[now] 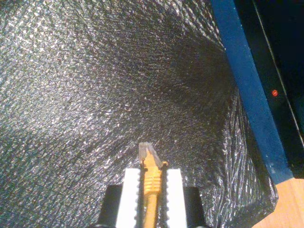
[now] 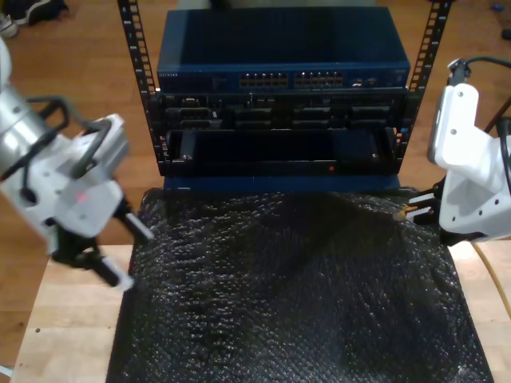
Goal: Grab the cable and plug it in
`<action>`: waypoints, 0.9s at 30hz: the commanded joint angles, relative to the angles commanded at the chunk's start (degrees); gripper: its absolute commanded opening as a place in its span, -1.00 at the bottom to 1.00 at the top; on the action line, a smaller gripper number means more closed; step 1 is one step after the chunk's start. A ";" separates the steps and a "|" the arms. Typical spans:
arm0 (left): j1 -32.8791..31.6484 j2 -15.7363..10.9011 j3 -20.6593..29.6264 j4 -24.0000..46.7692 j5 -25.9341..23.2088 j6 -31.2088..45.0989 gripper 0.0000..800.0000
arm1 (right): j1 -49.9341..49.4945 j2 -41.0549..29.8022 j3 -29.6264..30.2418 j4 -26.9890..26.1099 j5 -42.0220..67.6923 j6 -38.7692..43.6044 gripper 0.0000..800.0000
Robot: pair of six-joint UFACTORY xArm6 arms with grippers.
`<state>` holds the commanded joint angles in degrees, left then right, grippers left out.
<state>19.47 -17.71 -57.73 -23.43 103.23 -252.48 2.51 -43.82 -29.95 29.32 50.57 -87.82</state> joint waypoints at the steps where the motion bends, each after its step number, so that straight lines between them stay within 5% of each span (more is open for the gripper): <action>1: 1.49 -0.09 0.00 0.79 0.00 1.93 0.99 | 0.00 0.00 0.00 0.00 0.09 0.00 -1.00; 14: 23.21 0.18 0.35 7.38 0.00 28.75 0.99 | -0.26 -0.09 0.97 0.09 1.67 0.09 -1.00; 27: 41.67 -0.18 10.02 15.30 -1.41 48.35 0.99 | -0.18 -1.49 2.64 0.09 2.02 0.09 -1.00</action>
<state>61.14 -17.89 -47.70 -8.13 101.82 -204.13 2.33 -45.32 -27.31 29.41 52.59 -87.74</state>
